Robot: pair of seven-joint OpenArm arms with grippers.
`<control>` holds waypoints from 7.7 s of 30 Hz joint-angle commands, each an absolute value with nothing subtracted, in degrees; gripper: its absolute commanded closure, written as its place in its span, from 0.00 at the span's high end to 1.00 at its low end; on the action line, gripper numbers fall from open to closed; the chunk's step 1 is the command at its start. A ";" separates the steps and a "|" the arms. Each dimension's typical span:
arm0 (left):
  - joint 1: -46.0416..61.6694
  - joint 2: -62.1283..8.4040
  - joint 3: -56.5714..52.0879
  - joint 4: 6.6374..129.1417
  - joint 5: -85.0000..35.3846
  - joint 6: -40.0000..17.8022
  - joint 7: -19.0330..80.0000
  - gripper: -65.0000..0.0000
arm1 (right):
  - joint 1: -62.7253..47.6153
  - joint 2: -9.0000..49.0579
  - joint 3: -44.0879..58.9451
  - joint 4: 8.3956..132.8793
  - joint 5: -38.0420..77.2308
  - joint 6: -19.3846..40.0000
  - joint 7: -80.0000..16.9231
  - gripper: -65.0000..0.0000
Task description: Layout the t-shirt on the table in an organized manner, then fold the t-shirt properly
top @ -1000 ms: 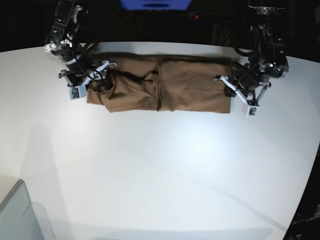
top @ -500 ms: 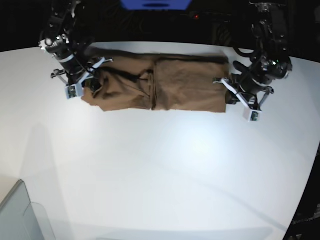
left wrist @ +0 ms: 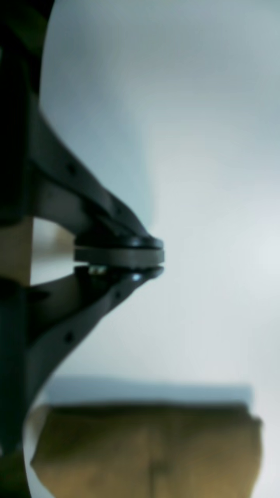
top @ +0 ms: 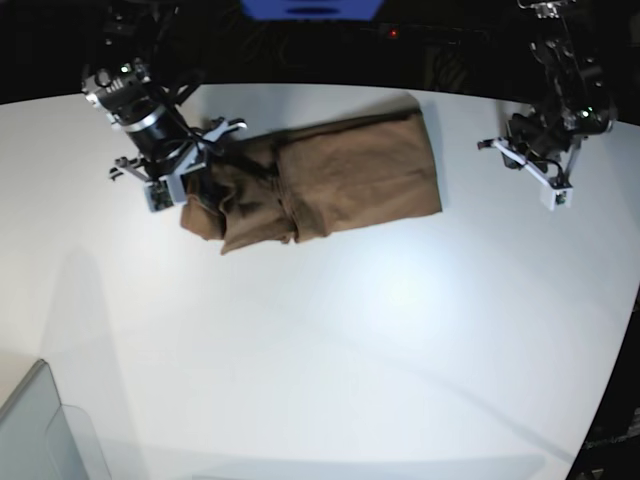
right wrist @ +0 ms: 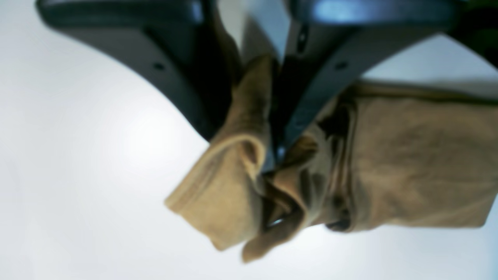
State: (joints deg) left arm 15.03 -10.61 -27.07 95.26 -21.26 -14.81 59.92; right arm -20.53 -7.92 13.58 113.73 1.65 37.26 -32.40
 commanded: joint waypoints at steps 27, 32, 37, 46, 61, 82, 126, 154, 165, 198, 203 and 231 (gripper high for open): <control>11.38 -7.52 -19.38 91.91 -21.41 -14.55 59.47 0.00 | -14.73 -8.13 -16.31 111.69 2.51 36.79 -31.08 0.00; 11.38 -7.52 -19.38 91.91 -21.41 -14.55 59.47 0.00 | -12.70 -8.13 -21.05 105.36 2.51 36.79 -31.08 0.00; 11.47 -7.52 -19.56 91.91 -21.41 -14.55 59.38 0.00 | -10.42 -8.13 -25.71 99.65 2.51 36.79 -31.08 0.00; 11.74 -8.13 -19.91 92.88 -21.41 -14.64 60.00 0.00 | -6.73 -9.00 -27.65 93.23 2.51 36.79 -31.08 0.00; 17.71 -11.65 -34.24 98.77 -22.02 -14.90 60.09 0.00 | -6.37 -9.00 -27.74 92.62 2.95 36.88 -30.46 0.62; 19.38 -11.65 -34.95 98.77 -21.93 -14.99 59.91 0.00 | -6.81 -9.00 -27.56 100.97 2.68 36.79 -31.08 0.62; 27.82 -7.87 -39.69 115.03 -61.23 -14.55 66.33 0.65 | -10.15 -2.86 -13.67 109.58 2.86 37.14 -31.08 0.62; 19.03 -4.70 -24.40 109.41 -50.07 -14.81 65.89 0.04 | -10.51 -1.71 -13.32 109.58 2.68 37.23 -31.08 0.62; 16.13 -5.23 -26.42 111.96 -54.81 -14.46 66.24 0.00 | -10.24 -0.48 -13.23 109.58 2.59 37.23 -31.08 0.62; 7.08 -13.23 -32.40 84.97 -54.73 -14.90 65.89 0.05 | -10.42 -0.48 -13.67 107.91 2.59 37.23 -31.08 0.62; 7.52 -13.05 -32.40 85.05 -51.12 -14.90 65.89 0.36 | -10.42 -0.48 -13.76 108.09 2.77 37.23 -31.08 0.62; 22.20 -5.93 -40.22 103.60 -57.19 -14.90 69.76 0.66 | -9.98 -0.48 -13.67 109.14 2.86 37.23 -31.08 0.62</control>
